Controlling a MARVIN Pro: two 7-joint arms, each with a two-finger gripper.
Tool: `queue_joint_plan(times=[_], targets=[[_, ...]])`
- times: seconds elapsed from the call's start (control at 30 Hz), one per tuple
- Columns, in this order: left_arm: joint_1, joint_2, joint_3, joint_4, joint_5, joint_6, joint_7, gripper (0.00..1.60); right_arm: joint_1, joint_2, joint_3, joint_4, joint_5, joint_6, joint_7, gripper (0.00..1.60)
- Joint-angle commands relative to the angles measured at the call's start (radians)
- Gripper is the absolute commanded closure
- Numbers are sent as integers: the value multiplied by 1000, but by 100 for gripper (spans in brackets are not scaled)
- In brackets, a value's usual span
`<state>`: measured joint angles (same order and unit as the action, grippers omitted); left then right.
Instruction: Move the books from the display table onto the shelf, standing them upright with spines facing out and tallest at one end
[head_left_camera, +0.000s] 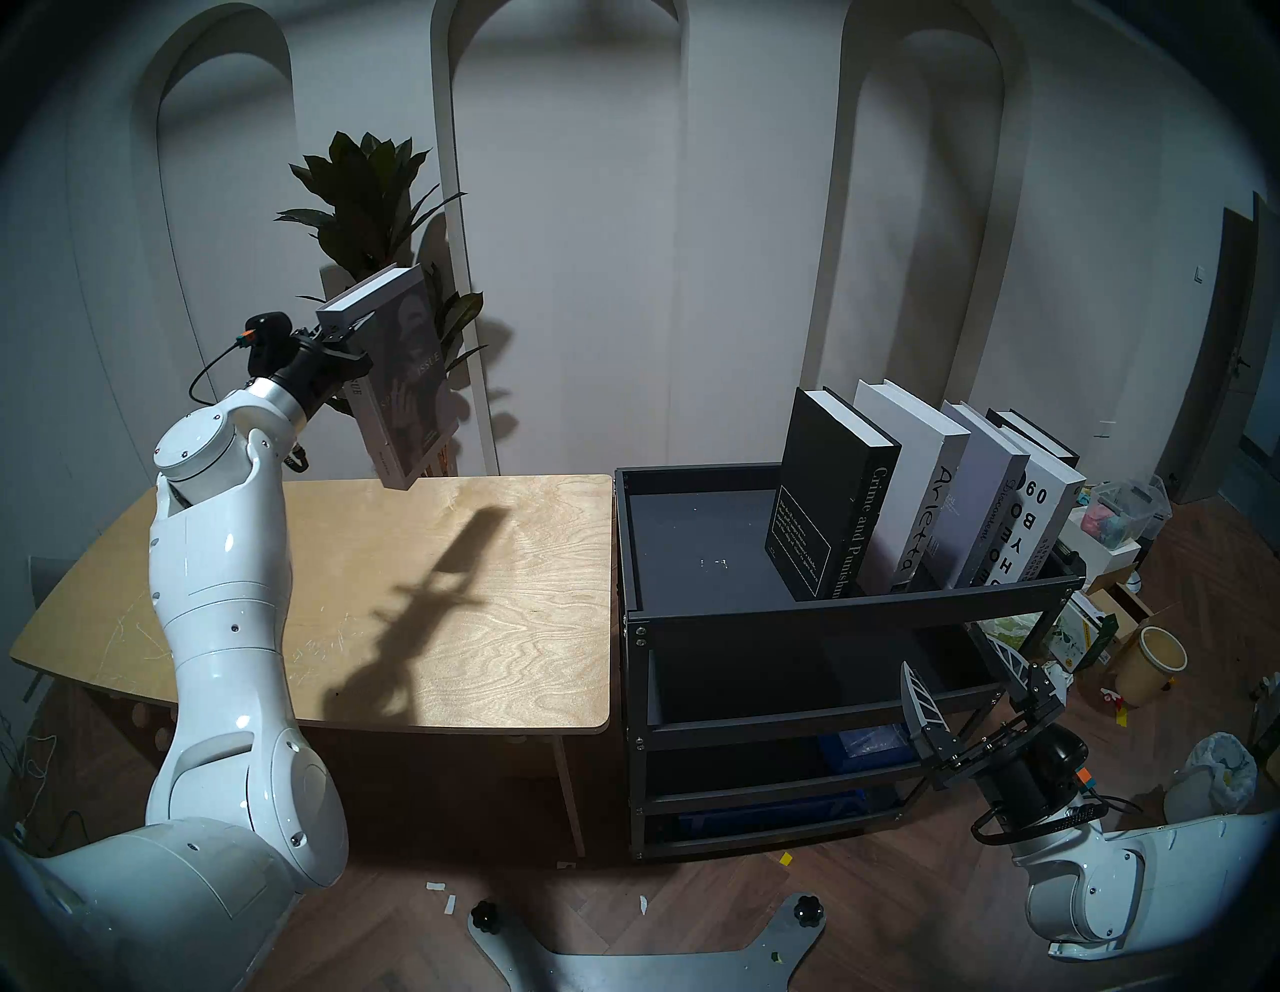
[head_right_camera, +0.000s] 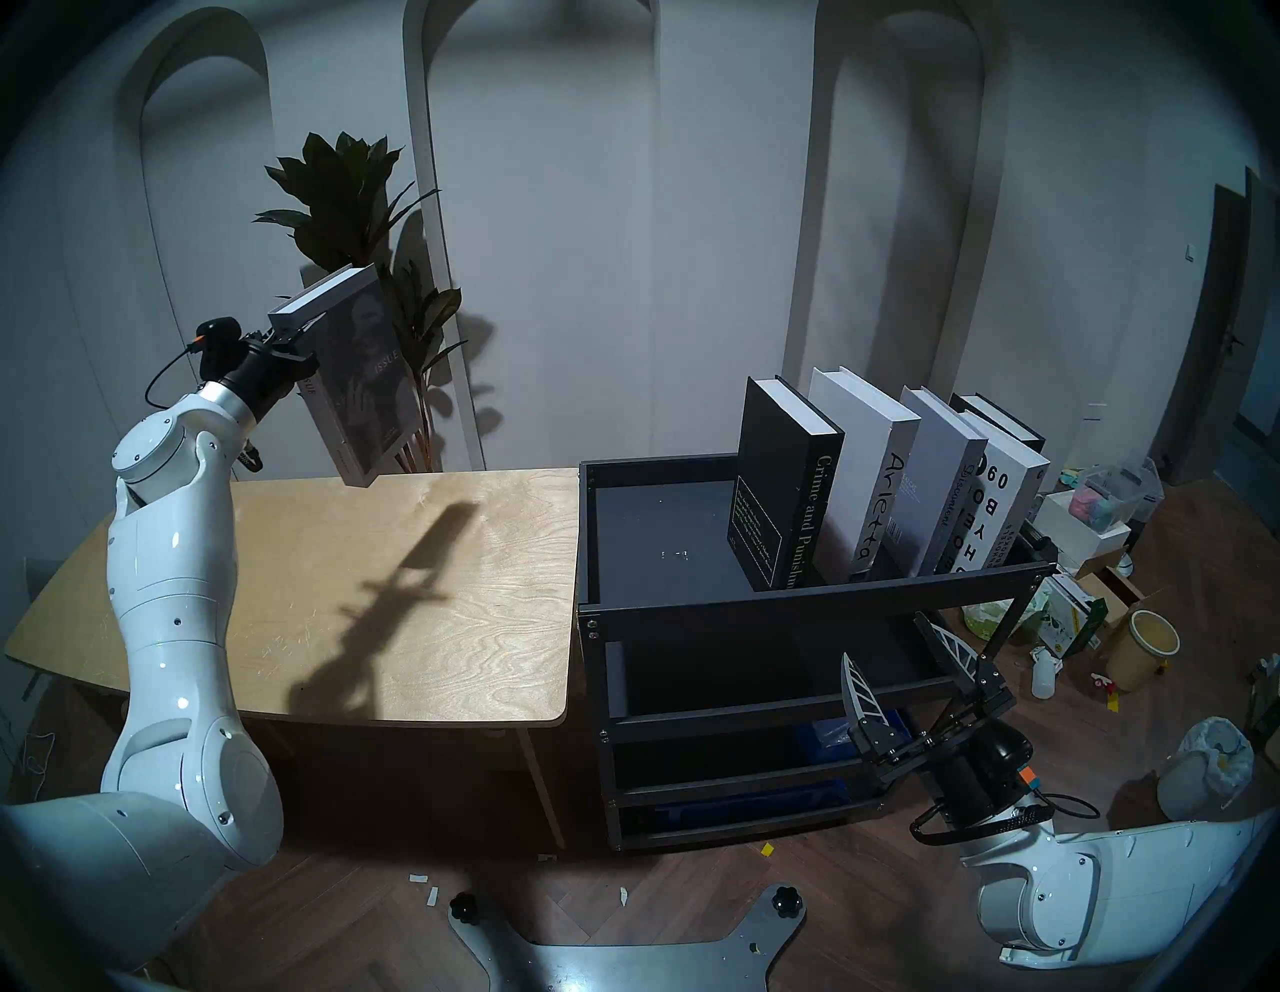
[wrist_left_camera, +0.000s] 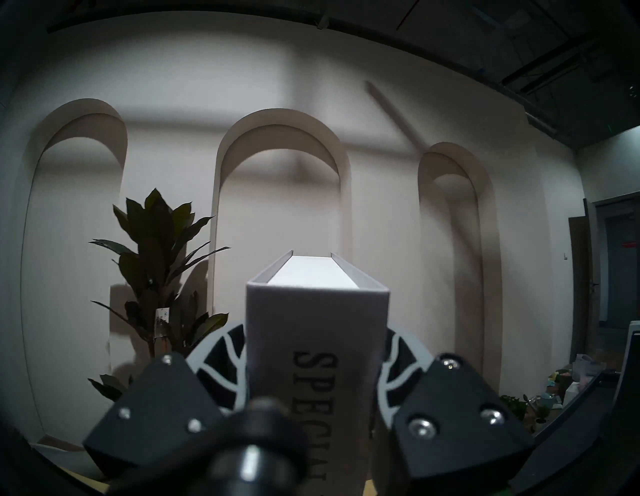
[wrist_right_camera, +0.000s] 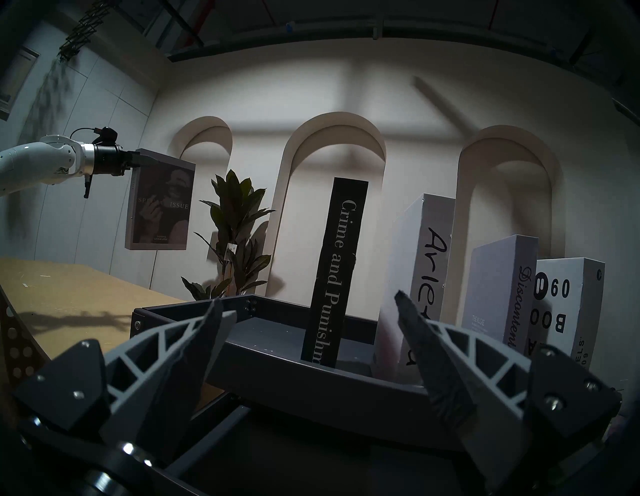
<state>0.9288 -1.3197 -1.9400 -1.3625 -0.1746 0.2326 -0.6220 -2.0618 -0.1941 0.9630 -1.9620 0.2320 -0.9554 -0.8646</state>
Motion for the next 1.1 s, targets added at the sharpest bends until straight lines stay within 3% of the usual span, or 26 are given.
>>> queue_joint_plan(times=[0.0,0.03,0.07,0.13,0.2,0.23,0.27,0.43,0.6,1.07], targets=[[-17,-77,53,-126,-21,38,2,160,2,1,4,-3,0,-4,-2,0],[-19,-84,61,-118,-24,46,4,160,2,1,4,-3,0,-4,-2,0],[-6,-99,72,-169,-24,65,14,160,3,0,4,-3,0,-4,-2,0],[-10,-102,77,-149,-25,70,18,160,3,0,4,-3,0,-4,-3,0],[24,-114,75,-223,-16,105,55,160,3,-1,4,-2,0,-4,-3,0],[21,-114,73,-197,-13,110,66,160,3,-1,4,-2,0,-4,-3,0],[53,-119,59,-251,-6,140,97,160,4,-1,4,-2,0,-4,-3,0],[81,-122,32,-281,8,178,155,160,4,-1,4,-2,0,-4,-3,0],[126,-159,13,-367,37,248,241,160,5,-2,4,-1,0,-4,-4,0],[197,-281,126,-520,55,386,313,160,6,-3,3,0,0,-4,-3,0]])
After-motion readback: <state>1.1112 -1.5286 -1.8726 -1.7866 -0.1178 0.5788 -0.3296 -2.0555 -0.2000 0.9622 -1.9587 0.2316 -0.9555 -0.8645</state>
